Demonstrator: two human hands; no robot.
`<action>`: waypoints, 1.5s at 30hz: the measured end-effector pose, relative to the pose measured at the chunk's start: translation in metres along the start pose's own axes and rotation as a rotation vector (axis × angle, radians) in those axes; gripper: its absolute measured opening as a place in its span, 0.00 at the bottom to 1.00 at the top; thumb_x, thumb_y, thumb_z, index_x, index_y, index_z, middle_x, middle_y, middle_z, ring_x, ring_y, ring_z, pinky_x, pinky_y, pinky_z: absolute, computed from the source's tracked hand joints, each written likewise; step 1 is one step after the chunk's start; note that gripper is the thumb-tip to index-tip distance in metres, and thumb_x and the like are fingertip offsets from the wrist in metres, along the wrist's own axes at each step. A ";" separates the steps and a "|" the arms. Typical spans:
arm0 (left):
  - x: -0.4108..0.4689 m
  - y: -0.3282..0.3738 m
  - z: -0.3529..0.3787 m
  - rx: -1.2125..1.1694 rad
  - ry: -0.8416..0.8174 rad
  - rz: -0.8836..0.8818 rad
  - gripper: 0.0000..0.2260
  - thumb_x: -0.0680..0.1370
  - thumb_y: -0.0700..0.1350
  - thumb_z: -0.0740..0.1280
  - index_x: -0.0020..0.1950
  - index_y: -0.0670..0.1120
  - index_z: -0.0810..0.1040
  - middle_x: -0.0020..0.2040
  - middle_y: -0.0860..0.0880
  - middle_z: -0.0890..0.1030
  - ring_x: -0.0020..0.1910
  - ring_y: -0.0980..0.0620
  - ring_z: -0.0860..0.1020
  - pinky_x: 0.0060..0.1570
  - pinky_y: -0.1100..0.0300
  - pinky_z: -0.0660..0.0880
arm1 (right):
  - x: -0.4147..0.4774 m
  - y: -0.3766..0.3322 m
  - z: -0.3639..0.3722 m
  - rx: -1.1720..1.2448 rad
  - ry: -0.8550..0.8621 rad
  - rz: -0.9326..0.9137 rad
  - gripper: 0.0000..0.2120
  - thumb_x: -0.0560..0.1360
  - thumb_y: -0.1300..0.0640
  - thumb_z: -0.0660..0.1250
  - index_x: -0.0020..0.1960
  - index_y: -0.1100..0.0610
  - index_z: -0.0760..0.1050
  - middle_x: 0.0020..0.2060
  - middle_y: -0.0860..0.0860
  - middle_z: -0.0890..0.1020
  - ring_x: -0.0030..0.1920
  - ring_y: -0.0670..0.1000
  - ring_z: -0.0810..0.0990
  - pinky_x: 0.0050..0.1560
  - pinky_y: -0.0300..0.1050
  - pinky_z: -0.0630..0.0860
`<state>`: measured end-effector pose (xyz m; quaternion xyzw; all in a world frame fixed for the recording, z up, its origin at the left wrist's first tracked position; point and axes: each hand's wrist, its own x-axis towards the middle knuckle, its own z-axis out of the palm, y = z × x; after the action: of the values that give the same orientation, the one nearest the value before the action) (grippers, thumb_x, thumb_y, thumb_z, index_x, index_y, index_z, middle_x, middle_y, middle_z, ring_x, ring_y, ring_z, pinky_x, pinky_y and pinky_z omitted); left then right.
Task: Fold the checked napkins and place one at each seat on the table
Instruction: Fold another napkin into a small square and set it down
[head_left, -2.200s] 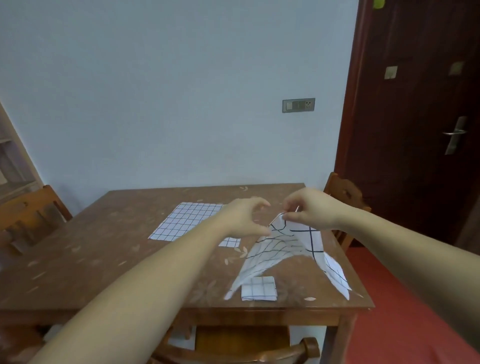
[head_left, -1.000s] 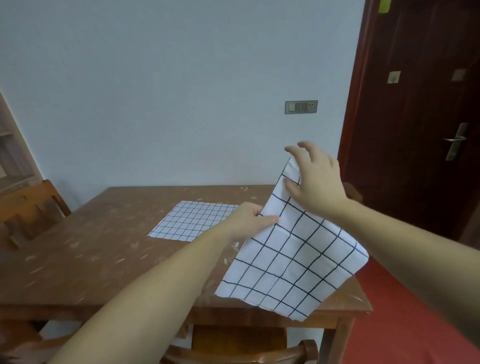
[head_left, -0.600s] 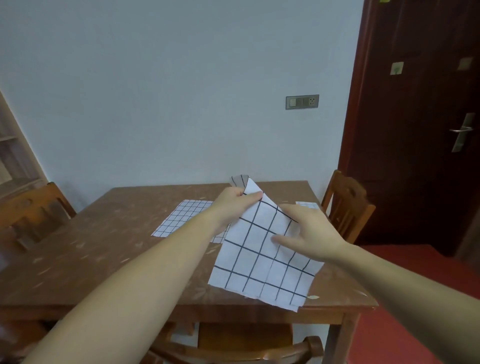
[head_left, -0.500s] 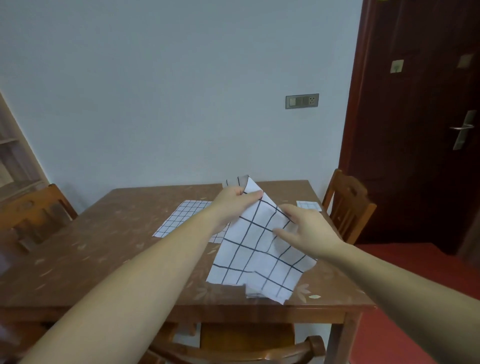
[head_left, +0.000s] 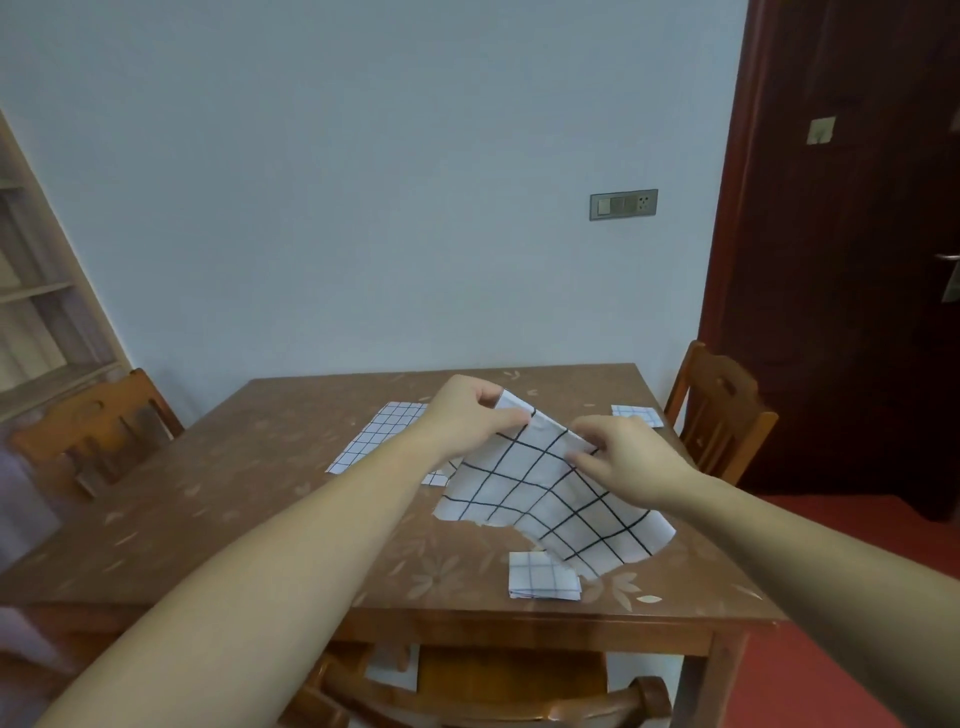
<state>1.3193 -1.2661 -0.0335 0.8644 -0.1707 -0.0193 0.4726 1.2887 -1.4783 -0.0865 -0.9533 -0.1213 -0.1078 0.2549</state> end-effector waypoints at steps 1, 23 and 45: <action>-0.001 0.002 0.001 0.011 0.007 0.018 0.04 0.74 0.46 0.72 0.44 0.46 0.85 0.39 0.51 0.85 0.37 0.56 0.81 0.40 0.62 0.77 | -0.001 -0.004 -0.002 0.046 0.006 -0.002 0.11 0.75 0.48 0.67 0.55 0.48 0.78 0.46 0.43 0.83 0.46 0.45 0.81 0.48 0.46 0.78; -0.002 0.024 -0.001 0.069 0.139 0.235 0.13 0.69 0.48 0.78 0.51 0.53 0.80 0.50 0.56 0.81 0.50 0.59 0.77 0.51 0.65 0.71 | 0.008 -0.033 -0.045 0.324 0.100 -0.053 0.08 0.76 0.49 0.68 0.49 0.51 0.84 0.41 0.52 0.86 0.45 0.54 0.83 0.49 0.55 0.78; -0.005 0.025 -0.017 -0.137 0.063 0.091 0.03 0.72 0.44 0.76 0.39 0.49 0.83 0.35 0.53 0.82 0.35 0.56 0.79 0.36 0.63 0.75 | 0.004 -0.024 -0.080 0.698 0.277 0.067 0.25 0.79 0.47 0.65 0.46 0.72 0.72 0.33 0.53 0.67 0.33 0.51 0.64 0.32 0.39 0.60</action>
<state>1.3113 -1.2630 -0.0041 0.8215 -0.1929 0.0179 0.5363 1.2737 -1.4982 -0.0070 -0.7888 -0.0836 -0.1796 0.5819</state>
